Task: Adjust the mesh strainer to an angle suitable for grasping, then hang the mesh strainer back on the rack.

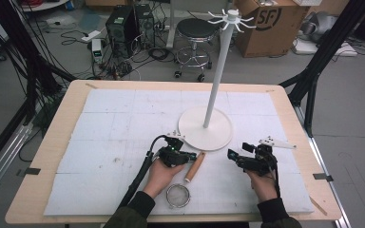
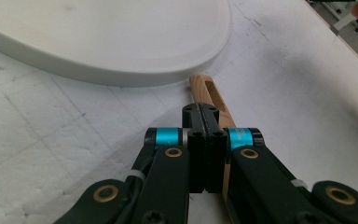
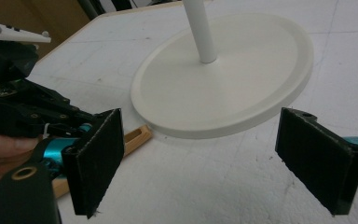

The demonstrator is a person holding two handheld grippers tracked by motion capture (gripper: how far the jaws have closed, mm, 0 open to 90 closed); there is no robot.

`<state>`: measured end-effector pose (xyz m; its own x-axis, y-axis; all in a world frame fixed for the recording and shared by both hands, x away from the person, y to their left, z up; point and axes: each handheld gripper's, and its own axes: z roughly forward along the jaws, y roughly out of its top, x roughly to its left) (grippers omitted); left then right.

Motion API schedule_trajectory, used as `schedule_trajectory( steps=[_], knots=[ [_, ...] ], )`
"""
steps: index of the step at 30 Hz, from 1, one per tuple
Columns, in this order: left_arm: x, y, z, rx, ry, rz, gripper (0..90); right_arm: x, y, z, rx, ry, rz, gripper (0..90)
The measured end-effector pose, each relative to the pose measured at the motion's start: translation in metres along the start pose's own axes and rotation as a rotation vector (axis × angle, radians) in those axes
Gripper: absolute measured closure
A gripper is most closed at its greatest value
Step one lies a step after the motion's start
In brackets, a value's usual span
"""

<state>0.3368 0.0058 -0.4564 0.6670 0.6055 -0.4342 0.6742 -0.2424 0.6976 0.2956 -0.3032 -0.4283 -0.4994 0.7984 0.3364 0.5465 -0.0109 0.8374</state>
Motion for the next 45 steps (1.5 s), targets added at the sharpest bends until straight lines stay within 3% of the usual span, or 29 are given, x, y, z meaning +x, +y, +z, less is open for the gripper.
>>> schedule_trajectory(
  steps=[2,3,4,6,9,12,21,29,38,42,45],
  knots=[
    [-0.001,-0.002,-0.003,-0.015,-0.011,-0.006,89.8,0.000,0.000,0.000,0.002,0.001,0.003,14.6],
    [-0.001,-0.003,-0.005,-0.029,-0.008,-0.015,75.6,0.000,0.000,0.000,0.000,0.001,0.000,14.6],
    [-0.001,-0.003,-0.007,-0.038,-0.008,-0.027,69.9,0.000,0.000,-0.001,0.000,0.001,-0.002,14.6],
    [0.000,-0.003,-0.011,-0.040,-0.024,-0.032,69.0,0.001,0.000,-0.001,-0.002,0.001,0.000,14.6],
    [0.000,-0.003,-0.015,-0.033,-0.026,-0.043,54.8,0.001,-0.001,-0.002,-0.003,-0.003,0.005,14.7],
    [-0.002,-0.003,-0.017,-0.026,-0.036,-0.054,49.2,0.001,-0.002,-0.003,0.001,-0.004,0.005,14.7],
    [-0.018,-0.010,-0.030,-0.010,-0.051,-0.058,46.4,-0.001,-0.003,-0.007,-0.009,-0.016,0.007,14.7],
    [-0.022,-0.022,-0.043,0.026,-0.047,-0.053,45.9,0.002,-0.003,-0.009,-0.008,-0.015,0.009,14.7],
    [-0.026,-0.037,-0.038,0.069,-0.063,-0.082,46.1,0.002,-0.003,-0.008,-0.010,-0.020,-0.001,14.7],
    [-0.030,-0.037,-0.035,0.083,-0.071,-0.076,46.1,0.002,-0.003,-0.008,-0.010,-0.020,-0.003,14.7],
    [-0.033,-0.038,-0.034,0.091,-0.053,-0.070,46.6,0.002,-0.004,-0.008,-0.004,-0.021,0.005,14.7]
  ],
)
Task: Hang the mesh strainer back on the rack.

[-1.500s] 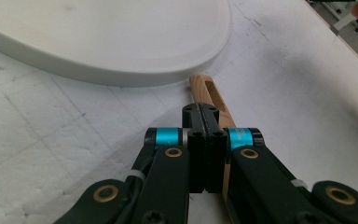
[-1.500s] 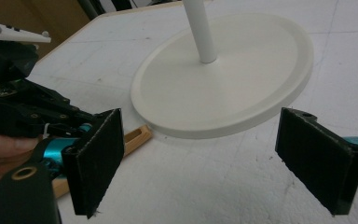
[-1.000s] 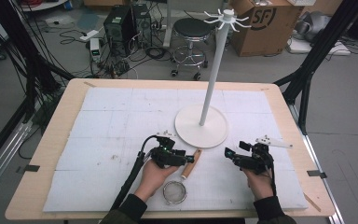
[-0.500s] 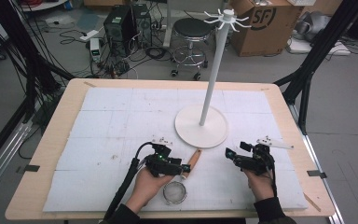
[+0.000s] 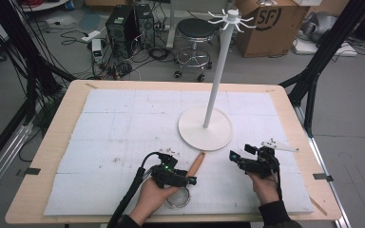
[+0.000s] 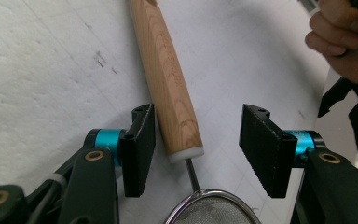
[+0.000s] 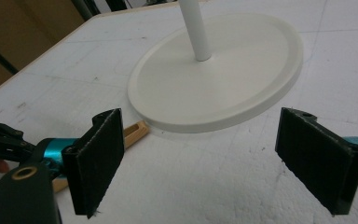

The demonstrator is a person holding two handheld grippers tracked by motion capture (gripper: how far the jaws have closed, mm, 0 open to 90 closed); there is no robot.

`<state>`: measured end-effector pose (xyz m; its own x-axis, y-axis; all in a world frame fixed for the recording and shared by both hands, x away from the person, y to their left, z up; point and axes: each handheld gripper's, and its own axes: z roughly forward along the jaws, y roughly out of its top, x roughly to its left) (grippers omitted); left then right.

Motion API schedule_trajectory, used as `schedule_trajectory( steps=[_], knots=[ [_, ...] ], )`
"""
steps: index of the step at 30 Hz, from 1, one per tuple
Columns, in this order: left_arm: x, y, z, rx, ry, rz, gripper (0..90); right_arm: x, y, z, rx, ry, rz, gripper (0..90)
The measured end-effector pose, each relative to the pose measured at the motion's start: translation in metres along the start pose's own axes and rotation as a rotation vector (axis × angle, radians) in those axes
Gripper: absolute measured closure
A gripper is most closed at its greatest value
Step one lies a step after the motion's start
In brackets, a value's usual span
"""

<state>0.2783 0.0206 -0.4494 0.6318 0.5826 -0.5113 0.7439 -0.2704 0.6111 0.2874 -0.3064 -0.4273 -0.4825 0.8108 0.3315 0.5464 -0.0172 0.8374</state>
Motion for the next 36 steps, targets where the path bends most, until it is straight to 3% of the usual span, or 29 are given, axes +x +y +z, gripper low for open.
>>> schedule_trajectory(
  steps=[14,21,33,36],
  knots=[
    [-0.003,0.000,0.002,0.011,0.024,0.001,53.7,-0.001,0.000,0.000,-0.004,-0.005,-0.005,14.7],
    [-0.002,0.002,0.003,0.023,0.046,0.000,63.8,-0.001,0.000,0.000,-0.002,-0.006,-0.005,14.7],
    [-0.014,0.001,0.006,0.032,0.140,0.079,65.8,0.001,0.000,0.001,0.005,-0.005,-0.003,14.7],
    [-0.023,0.001,0.009,0.051,0.190,0.136,65.5,0.001,-0.001,0.003,0.006,0.002,0.006,14.7]
  ],
)
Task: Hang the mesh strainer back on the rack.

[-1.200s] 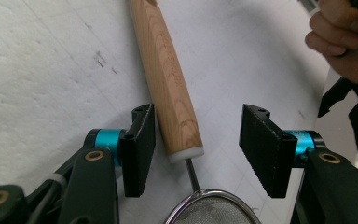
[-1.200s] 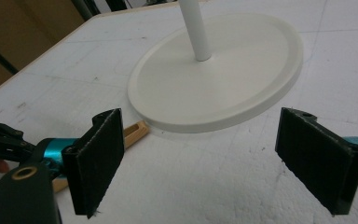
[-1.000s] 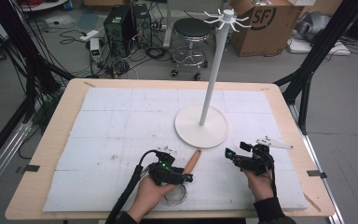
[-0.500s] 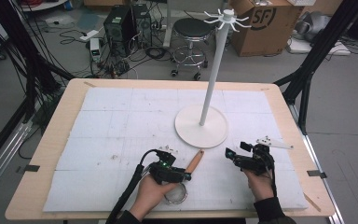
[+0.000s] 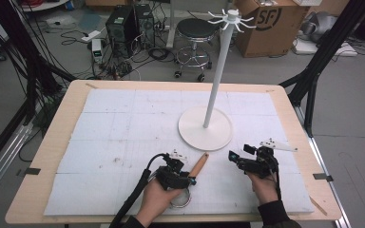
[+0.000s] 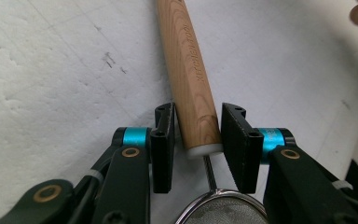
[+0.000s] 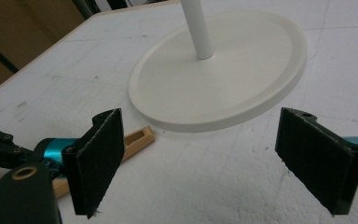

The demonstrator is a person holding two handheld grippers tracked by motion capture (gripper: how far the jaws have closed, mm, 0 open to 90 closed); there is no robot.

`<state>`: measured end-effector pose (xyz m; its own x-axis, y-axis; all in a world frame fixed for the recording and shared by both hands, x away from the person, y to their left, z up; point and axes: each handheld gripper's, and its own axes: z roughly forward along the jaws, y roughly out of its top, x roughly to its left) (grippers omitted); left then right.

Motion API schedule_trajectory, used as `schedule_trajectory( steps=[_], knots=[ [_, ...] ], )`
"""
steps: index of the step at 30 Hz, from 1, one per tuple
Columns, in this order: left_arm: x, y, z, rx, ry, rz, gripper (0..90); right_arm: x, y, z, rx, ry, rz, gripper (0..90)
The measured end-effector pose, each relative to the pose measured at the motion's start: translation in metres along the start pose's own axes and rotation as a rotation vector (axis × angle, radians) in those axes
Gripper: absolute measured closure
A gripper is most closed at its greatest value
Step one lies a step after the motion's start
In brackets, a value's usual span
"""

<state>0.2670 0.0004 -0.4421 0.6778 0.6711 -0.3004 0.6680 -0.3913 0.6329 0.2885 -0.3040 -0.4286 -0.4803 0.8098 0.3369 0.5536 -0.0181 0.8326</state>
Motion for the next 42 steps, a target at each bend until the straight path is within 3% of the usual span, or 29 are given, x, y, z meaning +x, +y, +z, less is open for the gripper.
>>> schedule_trajectory(
  steps=[4,11,17,28,34,42],
  knots=[
    [-0.010,0.002,0.002,0.020,0.067,0.061,65.1,0.000,0.000,0.000,-0.004,0.002,-0.003,14.7],
    [-0.012,0.003,0.003,0.031,0.086,0.083,65.5,0.000,0.001,-0.001,-0.011,0.000,-0.008,14.7],
    [-0.022,0.003,0.006,0.047,0.148,0.137,65.7,0.000,0.001,0.000,-0.010,-0.003,-0.005,14.7],
    [-0.030,0.001,0.008,0.043,0.200,0.200,67.9,0.000,0.001,0.000,-0.012,-0.010,-0.006,14.8],
    [-0.031,0.002,0.008,0.049,0.201,0.232,69.9,-0.001,0.001,0.000,-0.016,-0.014,-0.012,14.8],
    [-0.024,0.004,0.006,0.050,0.149,0.246,70.7,-0.004,0.001,-0.002,-0.028,-0.016,0.000,14.8]
  ],
)
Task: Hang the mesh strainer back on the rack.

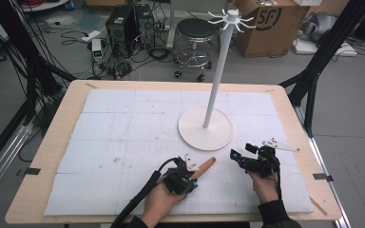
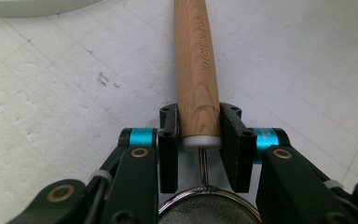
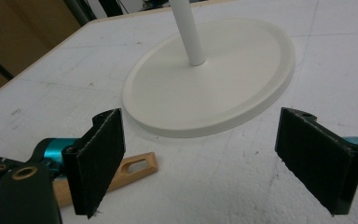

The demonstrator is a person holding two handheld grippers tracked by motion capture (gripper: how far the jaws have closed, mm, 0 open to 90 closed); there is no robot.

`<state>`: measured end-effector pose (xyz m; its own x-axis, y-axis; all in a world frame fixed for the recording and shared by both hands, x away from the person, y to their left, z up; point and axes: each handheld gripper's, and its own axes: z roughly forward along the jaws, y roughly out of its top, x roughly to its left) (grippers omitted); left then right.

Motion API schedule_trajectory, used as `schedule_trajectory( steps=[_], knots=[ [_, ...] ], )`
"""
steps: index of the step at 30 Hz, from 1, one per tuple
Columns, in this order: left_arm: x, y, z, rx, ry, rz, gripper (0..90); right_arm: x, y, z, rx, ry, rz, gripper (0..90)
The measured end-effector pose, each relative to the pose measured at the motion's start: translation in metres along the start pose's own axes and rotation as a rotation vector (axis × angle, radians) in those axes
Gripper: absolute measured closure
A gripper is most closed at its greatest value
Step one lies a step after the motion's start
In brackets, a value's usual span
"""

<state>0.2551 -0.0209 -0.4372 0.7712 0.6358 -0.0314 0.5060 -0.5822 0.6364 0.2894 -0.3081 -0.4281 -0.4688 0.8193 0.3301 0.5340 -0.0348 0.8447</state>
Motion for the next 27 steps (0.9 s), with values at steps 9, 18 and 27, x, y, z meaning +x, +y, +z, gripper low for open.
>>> schedule_trajectory(
  steps=[9,18,27],
  knots=[
    [0.009,-0.002,-0.001,-0.021,-0.064,-0.016,71.0,-0.002,0.000,-0.001,-0.003,-0.005,0.006,14.8],
    [0.022,-0.009,-0.002,-0.075,-0.148,-0.082,71.4,-0.003,0.000,-0.002,-0.004,-0.005,0.006,14.8],
    [0.039,-0.022,-0.008,-0.186,-0.238,-0.185,71.5,-0.003,0.000,-0.002,-0.006,-0.009,0.005,14.8]
  ],
)
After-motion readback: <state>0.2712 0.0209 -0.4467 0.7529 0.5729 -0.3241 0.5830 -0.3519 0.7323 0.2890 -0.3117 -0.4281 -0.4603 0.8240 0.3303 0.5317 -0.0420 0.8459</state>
